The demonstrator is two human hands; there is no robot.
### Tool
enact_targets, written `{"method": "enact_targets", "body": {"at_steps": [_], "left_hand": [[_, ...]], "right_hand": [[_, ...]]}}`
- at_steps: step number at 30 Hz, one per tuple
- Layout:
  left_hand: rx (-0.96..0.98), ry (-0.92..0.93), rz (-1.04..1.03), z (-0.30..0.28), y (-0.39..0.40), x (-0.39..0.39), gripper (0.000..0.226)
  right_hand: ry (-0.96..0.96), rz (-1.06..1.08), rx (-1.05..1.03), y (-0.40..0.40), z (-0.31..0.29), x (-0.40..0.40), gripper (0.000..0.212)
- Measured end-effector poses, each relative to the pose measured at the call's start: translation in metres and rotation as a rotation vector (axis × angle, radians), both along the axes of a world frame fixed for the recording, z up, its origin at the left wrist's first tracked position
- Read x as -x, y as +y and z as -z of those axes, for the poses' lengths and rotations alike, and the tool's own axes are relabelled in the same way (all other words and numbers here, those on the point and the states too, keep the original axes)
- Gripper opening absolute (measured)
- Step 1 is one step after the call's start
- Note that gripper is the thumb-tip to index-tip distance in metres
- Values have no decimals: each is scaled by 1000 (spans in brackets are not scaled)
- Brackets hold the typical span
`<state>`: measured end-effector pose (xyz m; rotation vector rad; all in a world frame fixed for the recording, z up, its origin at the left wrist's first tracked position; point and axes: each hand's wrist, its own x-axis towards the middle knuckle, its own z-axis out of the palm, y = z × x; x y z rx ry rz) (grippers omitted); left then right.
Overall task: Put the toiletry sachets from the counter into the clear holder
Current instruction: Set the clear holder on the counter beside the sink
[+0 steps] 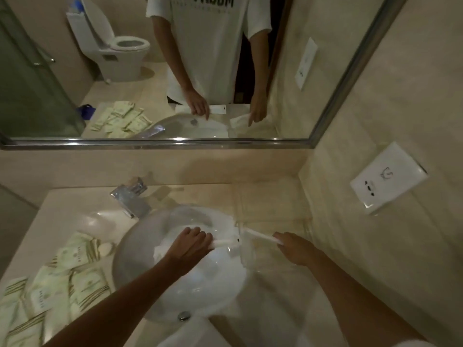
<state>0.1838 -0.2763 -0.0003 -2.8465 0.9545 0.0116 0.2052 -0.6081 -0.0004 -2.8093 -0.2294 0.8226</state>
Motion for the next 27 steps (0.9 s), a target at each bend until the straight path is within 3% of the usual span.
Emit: {"method": "enact_targets", "body": {"at_steps": [3, 8, 16, 21, 25, 27], "left_hand": [[-28, 14, -14, 4, -12, -4, 24], [11, 50, -46, 9, -30, -9, 25], [90, 162, -135, 17, -62, -24, 20], [113, 212, -145, 20, -96, -27, 33], [192, 245, -120, 25, -135, -31, 42], [196, 246, -91, 29, -155, -33, 43]], "right_hand": [[-1, -64, 62, -16, 11, -6, 34], [12, -183, 98, -21, 32, -4, 30], [-5, -198, -15, -30, 45, -1, 30], [-22, -200, -72, -35, 49, 9, 28], [-93, -210, -59, -37, 47, 19, 38], [-137, -190, -73, -37, 45, 24, 60]]}}
